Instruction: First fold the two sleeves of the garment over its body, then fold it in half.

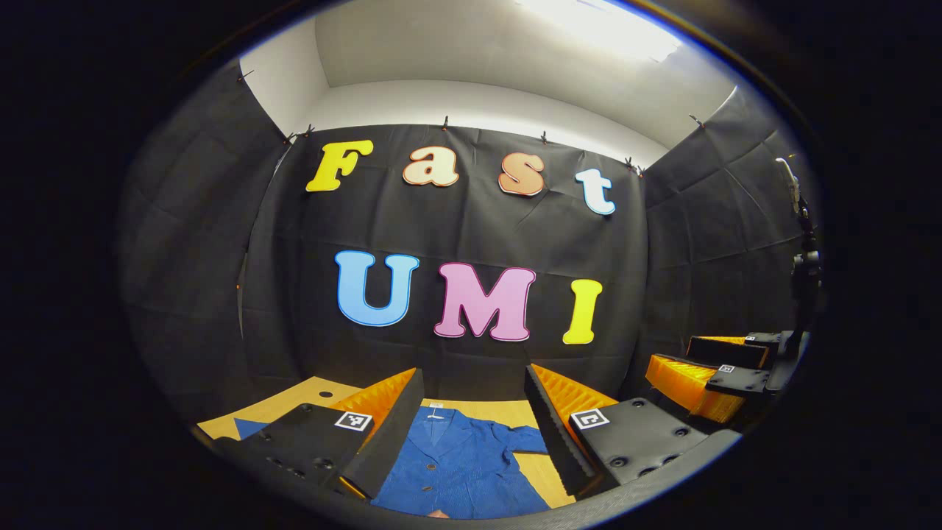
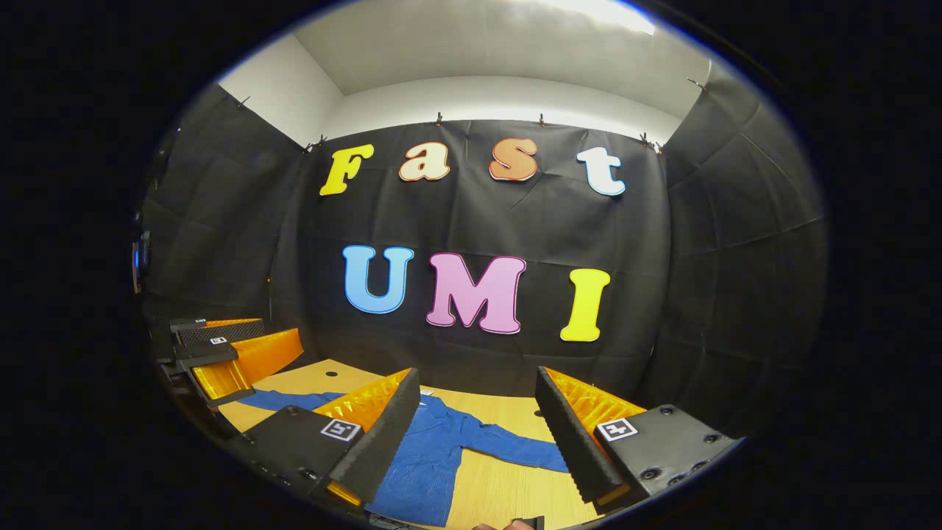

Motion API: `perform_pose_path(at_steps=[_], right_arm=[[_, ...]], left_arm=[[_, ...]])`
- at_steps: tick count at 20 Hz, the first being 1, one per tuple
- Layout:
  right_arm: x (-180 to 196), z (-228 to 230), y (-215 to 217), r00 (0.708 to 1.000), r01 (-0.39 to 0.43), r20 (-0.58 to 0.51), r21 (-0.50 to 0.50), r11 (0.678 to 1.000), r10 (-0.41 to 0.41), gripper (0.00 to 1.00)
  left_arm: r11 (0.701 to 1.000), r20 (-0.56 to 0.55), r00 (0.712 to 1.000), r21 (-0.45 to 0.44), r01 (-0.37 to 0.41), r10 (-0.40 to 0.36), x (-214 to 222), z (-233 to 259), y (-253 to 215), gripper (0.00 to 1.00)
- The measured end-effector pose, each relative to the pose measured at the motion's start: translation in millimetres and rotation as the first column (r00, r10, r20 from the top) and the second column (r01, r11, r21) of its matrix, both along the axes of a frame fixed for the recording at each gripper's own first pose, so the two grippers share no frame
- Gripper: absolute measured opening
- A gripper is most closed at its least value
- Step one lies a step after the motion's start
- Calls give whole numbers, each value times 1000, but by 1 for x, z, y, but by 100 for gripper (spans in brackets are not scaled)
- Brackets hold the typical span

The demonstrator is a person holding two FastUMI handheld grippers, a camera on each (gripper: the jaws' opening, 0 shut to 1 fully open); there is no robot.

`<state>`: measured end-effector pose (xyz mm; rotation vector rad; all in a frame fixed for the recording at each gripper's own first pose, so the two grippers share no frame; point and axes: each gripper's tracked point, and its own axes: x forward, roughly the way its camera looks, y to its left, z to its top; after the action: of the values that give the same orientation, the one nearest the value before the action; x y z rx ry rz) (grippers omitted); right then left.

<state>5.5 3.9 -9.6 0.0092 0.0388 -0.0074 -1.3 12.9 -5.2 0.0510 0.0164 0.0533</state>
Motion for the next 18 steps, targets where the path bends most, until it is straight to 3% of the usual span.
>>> perform_pose_path(at_steps=[18], right_arm=[[6, 20, -25, 996, 72, 51, -38, 997, -71, 100]], left_arm=[[1000, 21, 1000, -6, -11, 12, -7, 10, 13, 80]])
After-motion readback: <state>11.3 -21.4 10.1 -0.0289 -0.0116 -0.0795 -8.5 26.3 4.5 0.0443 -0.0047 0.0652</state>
